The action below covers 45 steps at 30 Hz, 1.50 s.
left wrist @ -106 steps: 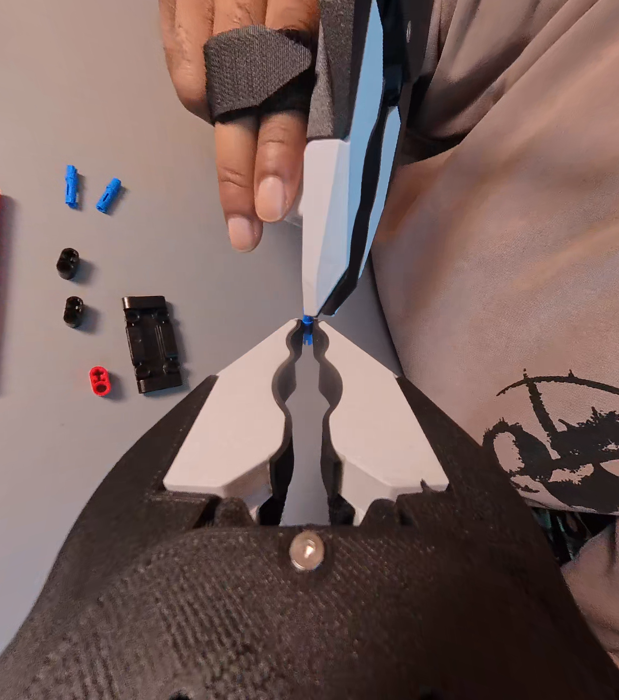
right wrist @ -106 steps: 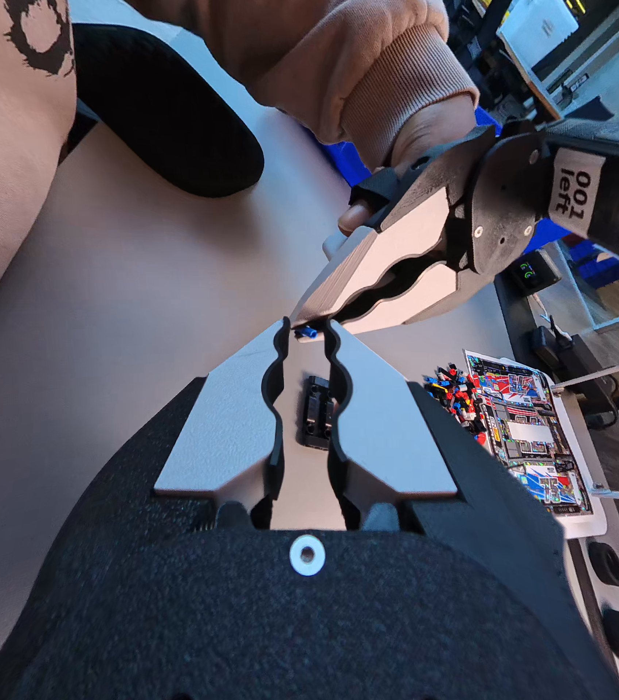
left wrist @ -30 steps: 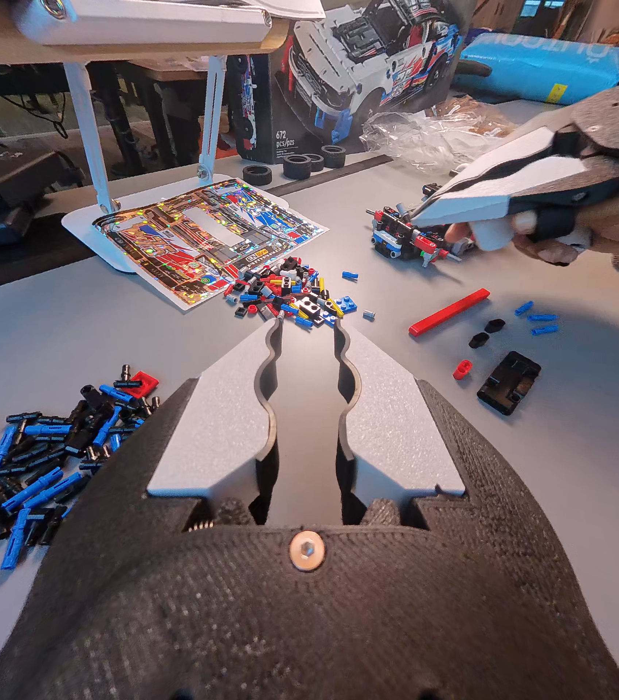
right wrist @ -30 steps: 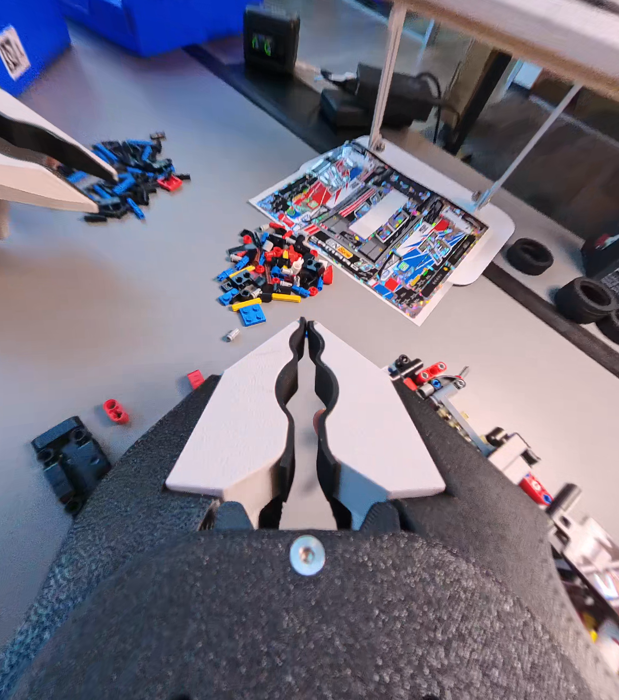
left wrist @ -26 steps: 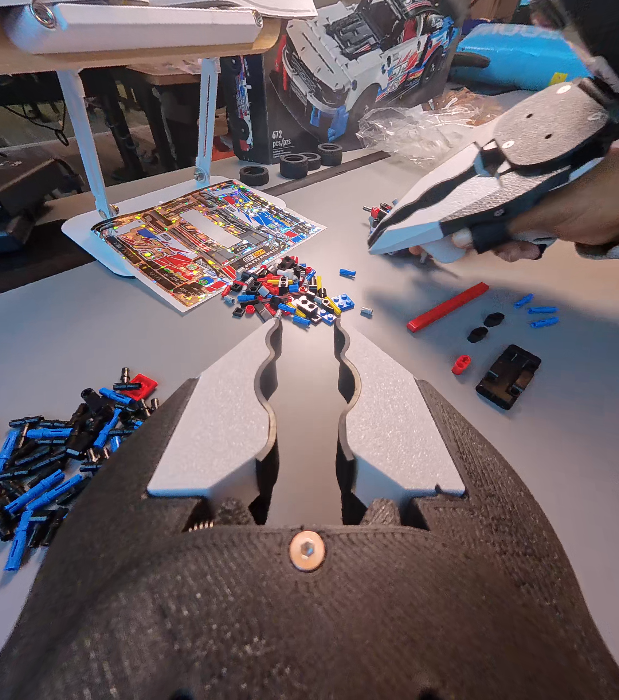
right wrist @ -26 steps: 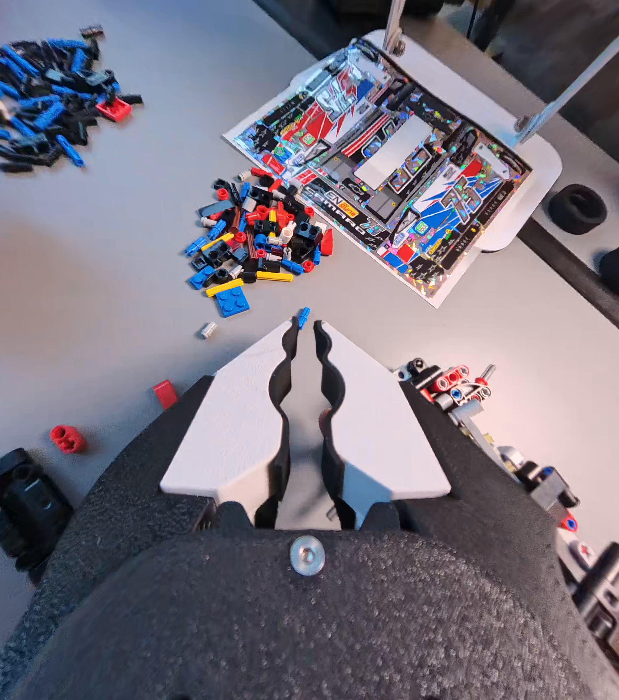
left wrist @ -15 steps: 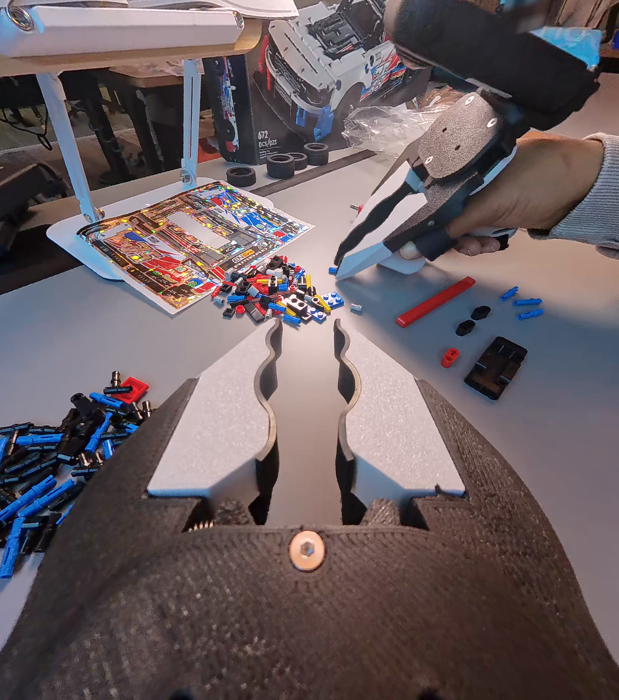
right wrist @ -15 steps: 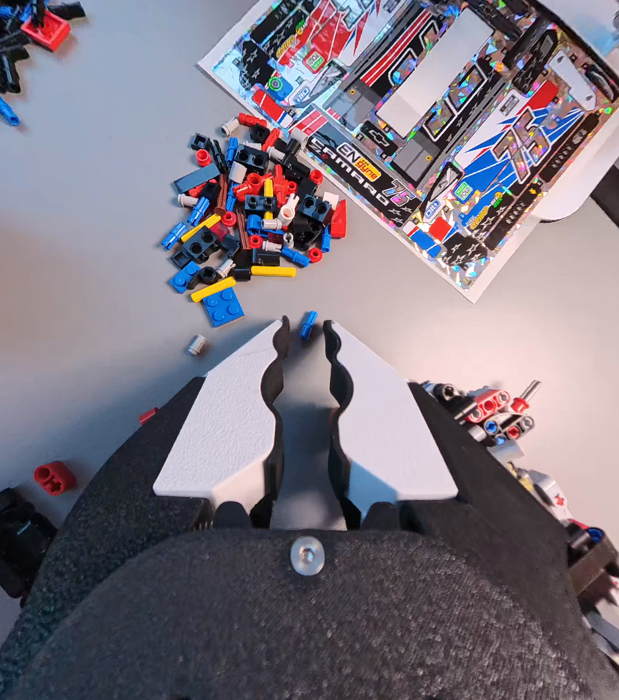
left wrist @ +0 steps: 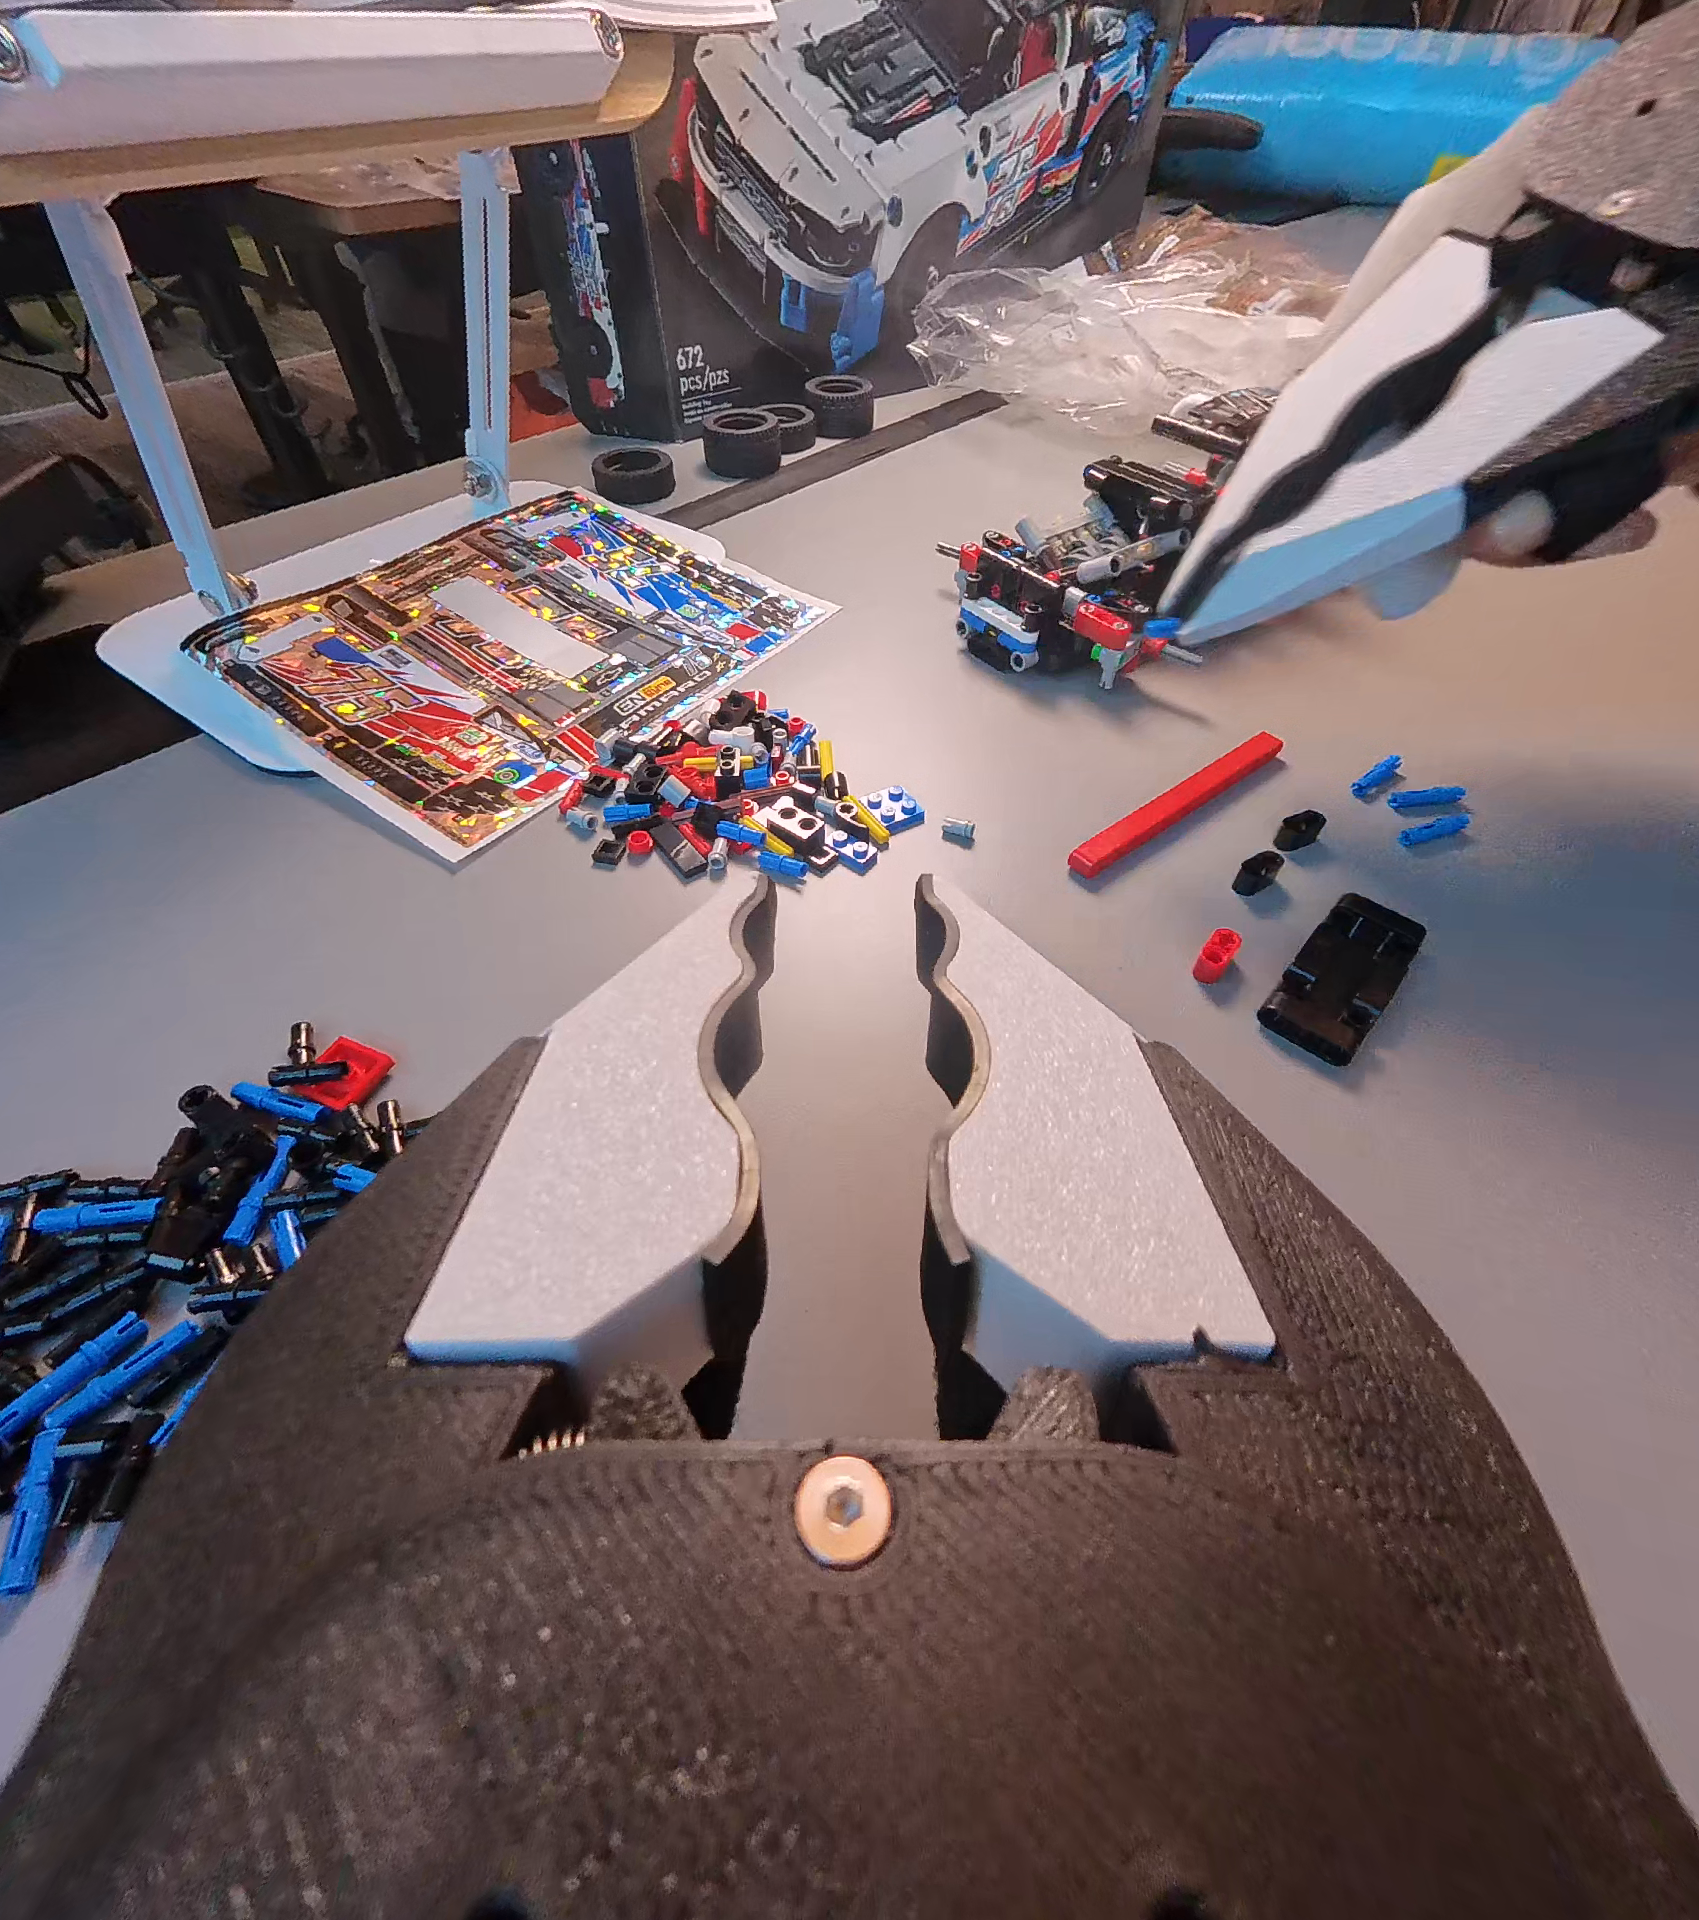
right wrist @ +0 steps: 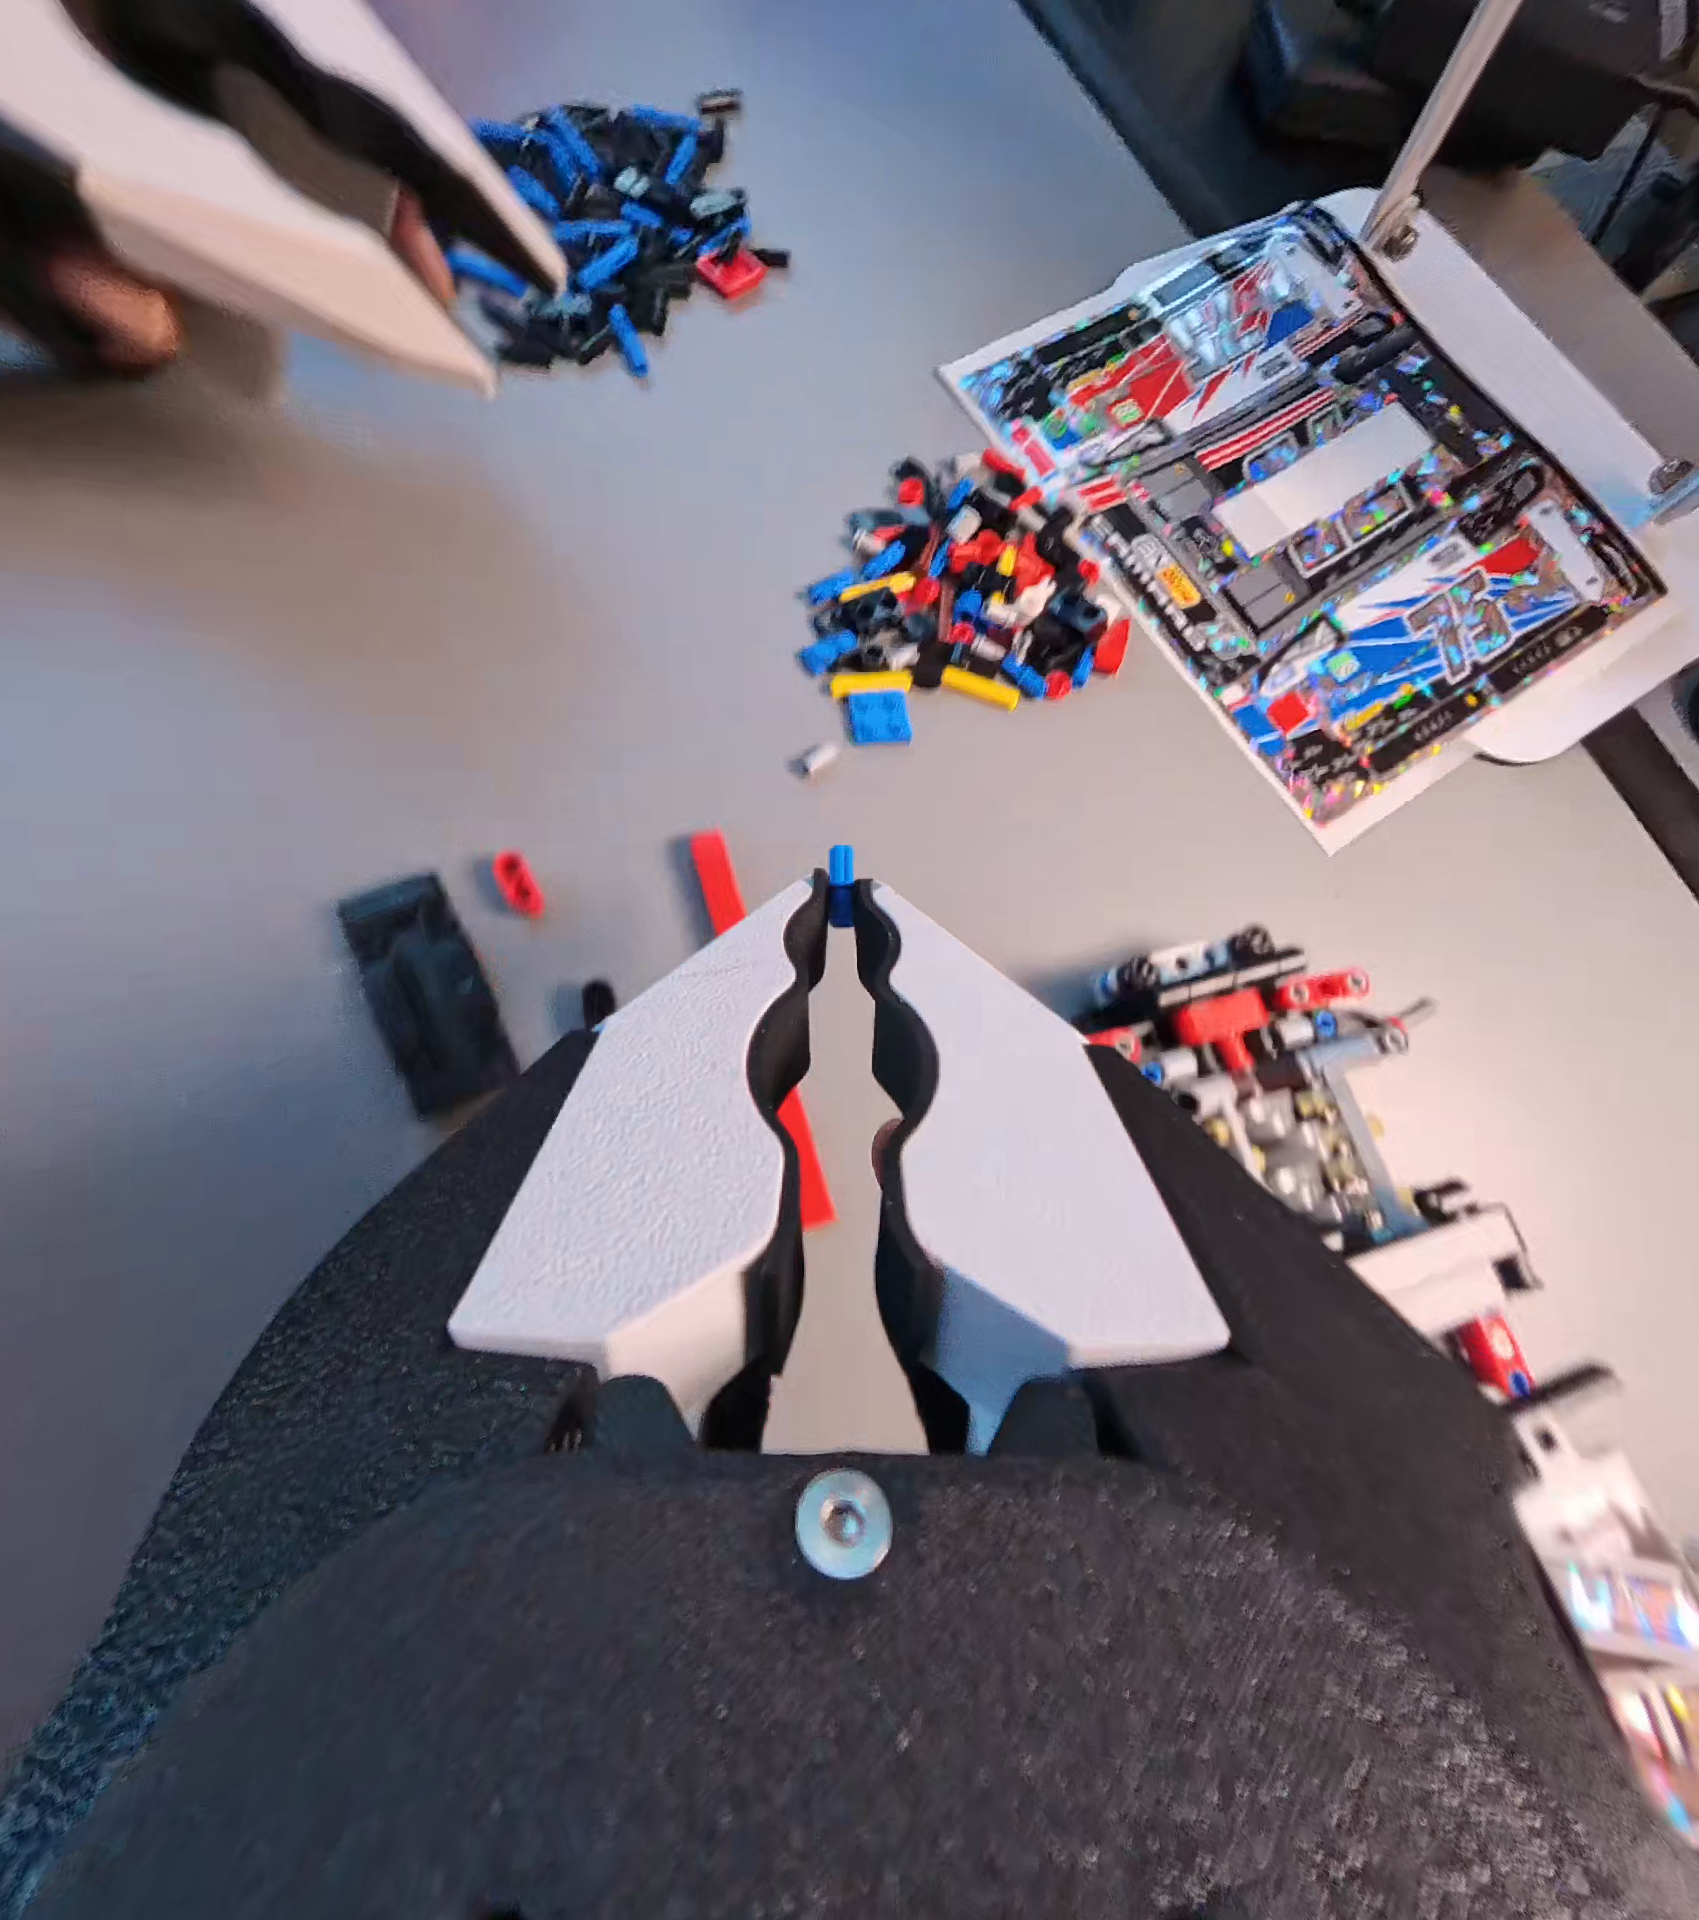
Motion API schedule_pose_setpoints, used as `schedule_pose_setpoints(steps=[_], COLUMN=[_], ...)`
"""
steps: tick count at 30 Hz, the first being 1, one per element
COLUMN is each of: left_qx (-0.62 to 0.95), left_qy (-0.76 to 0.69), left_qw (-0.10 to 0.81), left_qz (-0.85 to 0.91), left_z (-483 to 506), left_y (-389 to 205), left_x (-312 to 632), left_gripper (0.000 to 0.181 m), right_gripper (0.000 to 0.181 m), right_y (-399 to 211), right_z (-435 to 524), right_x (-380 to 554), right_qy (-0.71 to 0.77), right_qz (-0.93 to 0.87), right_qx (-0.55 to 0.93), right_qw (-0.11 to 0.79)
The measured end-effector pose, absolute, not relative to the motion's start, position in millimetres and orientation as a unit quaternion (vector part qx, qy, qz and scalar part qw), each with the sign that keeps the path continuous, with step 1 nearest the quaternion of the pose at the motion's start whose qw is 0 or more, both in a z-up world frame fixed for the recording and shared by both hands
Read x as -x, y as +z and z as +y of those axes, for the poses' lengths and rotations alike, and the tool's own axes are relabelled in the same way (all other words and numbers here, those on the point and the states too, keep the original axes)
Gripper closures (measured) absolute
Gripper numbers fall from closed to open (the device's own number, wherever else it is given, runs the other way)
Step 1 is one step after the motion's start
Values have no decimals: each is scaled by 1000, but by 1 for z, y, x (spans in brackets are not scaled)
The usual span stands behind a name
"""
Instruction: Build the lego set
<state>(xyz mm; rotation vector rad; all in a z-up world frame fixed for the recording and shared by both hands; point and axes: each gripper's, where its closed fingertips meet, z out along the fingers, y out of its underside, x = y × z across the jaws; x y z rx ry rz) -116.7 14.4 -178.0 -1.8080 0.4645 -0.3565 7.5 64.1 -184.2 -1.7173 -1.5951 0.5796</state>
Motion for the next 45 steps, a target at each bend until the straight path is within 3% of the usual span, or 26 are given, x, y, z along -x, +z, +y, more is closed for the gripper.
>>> schedule_pose_setpoints(steps=[8,19,26,36,45], left_qx=[776,777,777,774,772], left_qy=[-157,-145,-149,-143,-155], left_qw=[578,578,577,585,585], left_qz=[198,201,203,197,193], left_z=[15,15,15,13,13], left_y=[-179,-180,-180,-175,-174], left_x=[117,118,117,124,126], left_gripper=[156,155,155,155,155], right_gripper=[179,174,170,170,173], right_y=[-226,-238,-181,-214,-239], right_z=[41,44,52,72,80], right_x=[-111,-122,-30,84,103], right_qy=[171,123,205,210,157], right_qz=[-623,-625,-611,-618,-606], right_qx=[709,717,677,685,725], right_qw=[283,282,356,324,286])
